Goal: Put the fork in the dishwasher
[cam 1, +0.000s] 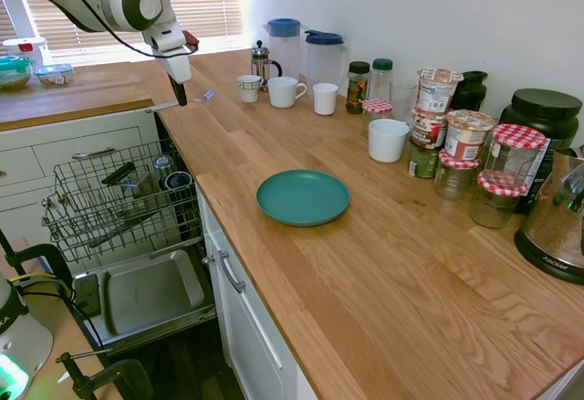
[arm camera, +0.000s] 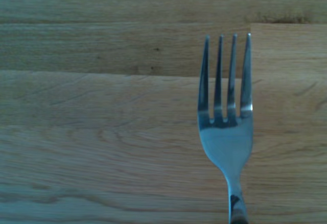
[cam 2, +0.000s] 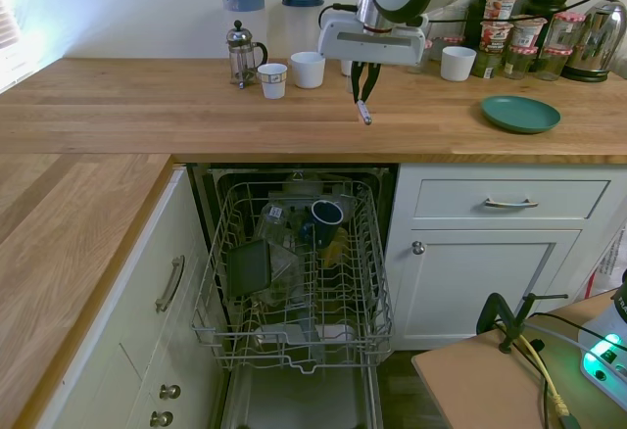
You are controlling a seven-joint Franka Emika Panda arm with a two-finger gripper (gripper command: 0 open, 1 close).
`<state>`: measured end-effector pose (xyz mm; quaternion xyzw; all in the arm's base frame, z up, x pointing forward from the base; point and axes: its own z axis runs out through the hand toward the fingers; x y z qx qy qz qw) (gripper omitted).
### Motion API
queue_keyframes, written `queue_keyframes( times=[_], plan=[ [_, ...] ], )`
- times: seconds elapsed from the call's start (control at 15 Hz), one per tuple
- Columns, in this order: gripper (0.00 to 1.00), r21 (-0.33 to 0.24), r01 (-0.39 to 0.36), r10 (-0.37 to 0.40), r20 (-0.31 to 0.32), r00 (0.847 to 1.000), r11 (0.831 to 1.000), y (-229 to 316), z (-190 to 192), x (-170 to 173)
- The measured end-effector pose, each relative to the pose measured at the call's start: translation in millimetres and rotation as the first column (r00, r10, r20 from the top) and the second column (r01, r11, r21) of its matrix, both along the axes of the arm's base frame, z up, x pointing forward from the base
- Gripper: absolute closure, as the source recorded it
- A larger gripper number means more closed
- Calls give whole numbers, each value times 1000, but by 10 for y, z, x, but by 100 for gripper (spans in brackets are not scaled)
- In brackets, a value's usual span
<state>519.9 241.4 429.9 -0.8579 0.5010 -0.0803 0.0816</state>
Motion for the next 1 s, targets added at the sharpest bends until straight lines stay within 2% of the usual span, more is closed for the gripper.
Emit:
queue_keyframes(
  times=[0.27, 0.4, 1.0],
  plan=[
    [100, 3, 27, -27, -4, 1000, 1000, 184, -22, -105],
    [100, -4, 46, -46, -17, 999, 999, 324, -146, -273],
    [100, -24, 42, -43, -50, 998, 999, 1206, -880, -1570]
  ],
)
